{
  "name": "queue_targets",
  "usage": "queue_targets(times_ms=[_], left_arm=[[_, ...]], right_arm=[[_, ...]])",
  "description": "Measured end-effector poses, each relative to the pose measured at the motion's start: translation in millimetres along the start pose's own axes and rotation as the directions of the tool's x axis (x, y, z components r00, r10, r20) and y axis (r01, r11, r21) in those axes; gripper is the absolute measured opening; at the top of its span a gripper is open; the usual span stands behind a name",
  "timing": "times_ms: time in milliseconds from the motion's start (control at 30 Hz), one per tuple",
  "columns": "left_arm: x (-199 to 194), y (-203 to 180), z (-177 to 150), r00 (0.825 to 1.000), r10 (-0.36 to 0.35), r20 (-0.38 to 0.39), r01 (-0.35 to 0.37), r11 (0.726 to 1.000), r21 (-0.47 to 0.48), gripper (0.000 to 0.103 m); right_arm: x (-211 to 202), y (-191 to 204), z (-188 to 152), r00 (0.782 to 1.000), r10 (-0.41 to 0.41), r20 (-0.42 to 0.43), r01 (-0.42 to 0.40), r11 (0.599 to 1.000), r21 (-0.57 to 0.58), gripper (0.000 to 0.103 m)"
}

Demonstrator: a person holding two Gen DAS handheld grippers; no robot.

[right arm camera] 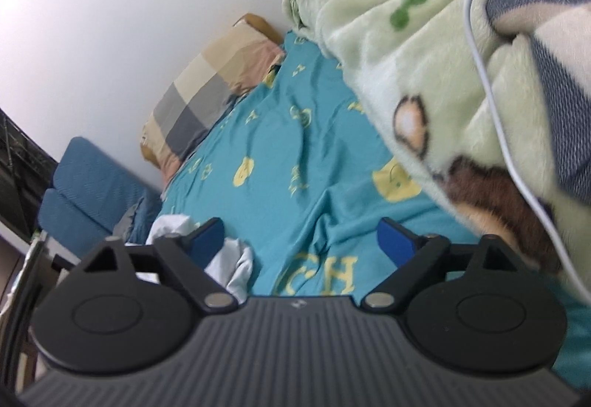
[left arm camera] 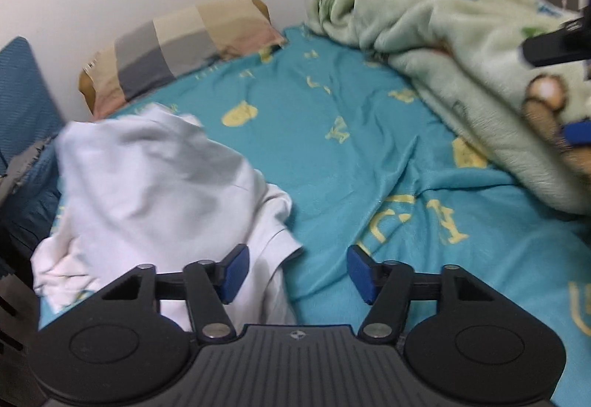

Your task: Fold clothes

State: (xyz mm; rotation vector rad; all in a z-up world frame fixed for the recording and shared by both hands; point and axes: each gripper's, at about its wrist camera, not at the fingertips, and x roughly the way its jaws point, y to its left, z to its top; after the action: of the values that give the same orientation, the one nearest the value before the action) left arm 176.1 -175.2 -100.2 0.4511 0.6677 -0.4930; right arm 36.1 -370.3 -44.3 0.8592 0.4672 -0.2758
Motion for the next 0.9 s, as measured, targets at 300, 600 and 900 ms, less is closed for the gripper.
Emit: queue_targets(times_ms=[300, 600, 900], left_arm=[[5, 49, 13, 0.999, 0.006, 0.045, 0.006, 0.963, -0.268, 0.004], [-131, 144, -20, 0.973, 0.102, 0.208, 0.014, 0.872, -0.489, 0.004], [-150, 219, -101, 0.976, 0.167, 0.144, -0.024, 0.729, -0.685, 0.003]], right_arm=[[22, 6, -8, 0.996, 0.071, -0.062, -0.075, 0.995, -0.064, 0.077], [22, 41, -30, 0.959, 0.214, -0.185, -0.248, 0.952, -0.182, 0.077], [27, 108, -122, 0.882, 0.201, -0.426, -0.424, 0.734, -0.530, 0.078]])
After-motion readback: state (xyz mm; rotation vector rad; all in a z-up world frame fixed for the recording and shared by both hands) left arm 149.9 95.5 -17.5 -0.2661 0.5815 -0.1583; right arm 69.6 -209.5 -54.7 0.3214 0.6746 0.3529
